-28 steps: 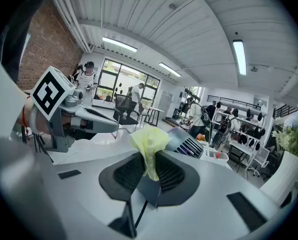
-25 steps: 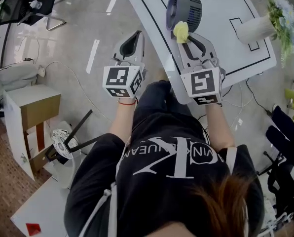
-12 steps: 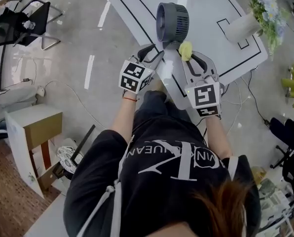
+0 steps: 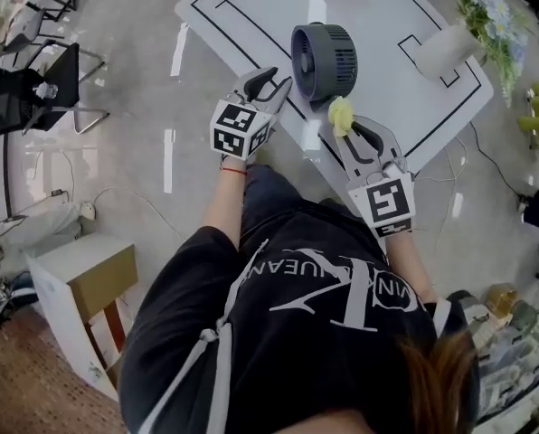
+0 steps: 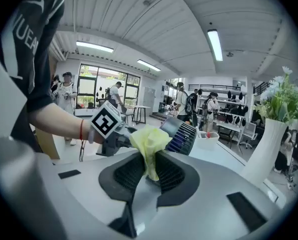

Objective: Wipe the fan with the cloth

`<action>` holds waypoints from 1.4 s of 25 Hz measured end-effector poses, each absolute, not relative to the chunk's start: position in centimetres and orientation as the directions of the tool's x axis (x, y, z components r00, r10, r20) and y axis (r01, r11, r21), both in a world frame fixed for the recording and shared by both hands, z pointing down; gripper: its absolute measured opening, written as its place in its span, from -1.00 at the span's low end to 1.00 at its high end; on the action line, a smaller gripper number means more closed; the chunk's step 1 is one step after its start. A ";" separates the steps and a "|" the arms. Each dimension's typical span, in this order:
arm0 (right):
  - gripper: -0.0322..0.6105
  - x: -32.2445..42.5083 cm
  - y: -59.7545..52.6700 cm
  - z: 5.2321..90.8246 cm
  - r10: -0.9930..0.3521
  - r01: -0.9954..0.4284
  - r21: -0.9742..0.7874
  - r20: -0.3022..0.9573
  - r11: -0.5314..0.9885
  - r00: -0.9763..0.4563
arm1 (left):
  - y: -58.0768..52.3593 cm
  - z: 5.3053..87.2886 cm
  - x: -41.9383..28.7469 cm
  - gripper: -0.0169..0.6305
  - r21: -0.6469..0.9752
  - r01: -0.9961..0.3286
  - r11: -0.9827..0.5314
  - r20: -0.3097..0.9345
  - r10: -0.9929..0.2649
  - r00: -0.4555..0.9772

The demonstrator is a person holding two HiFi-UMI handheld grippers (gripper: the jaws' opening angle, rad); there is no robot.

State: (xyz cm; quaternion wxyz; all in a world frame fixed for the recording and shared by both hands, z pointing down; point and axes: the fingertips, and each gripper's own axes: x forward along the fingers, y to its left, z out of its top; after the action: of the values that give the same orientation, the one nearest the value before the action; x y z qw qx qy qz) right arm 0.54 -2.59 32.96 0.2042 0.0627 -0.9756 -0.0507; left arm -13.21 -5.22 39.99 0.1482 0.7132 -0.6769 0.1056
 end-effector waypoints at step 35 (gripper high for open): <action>-0.69 -13.2 -6.5 32.7 -0.907 -0.533 0.735 0.325 0.420 -0.267 | -9.4 39.9 -14.9 -0.79 0.396 -0.627 -0.671 0.156 -0.624 0.766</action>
State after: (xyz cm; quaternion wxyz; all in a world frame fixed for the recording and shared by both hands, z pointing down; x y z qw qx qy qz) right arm -13.20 -6.45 32.67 0.3735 0.4765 -0.7554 -0.2508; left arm -14.90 -9.43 39.87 0.2179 0.9140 -0.3421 0.0038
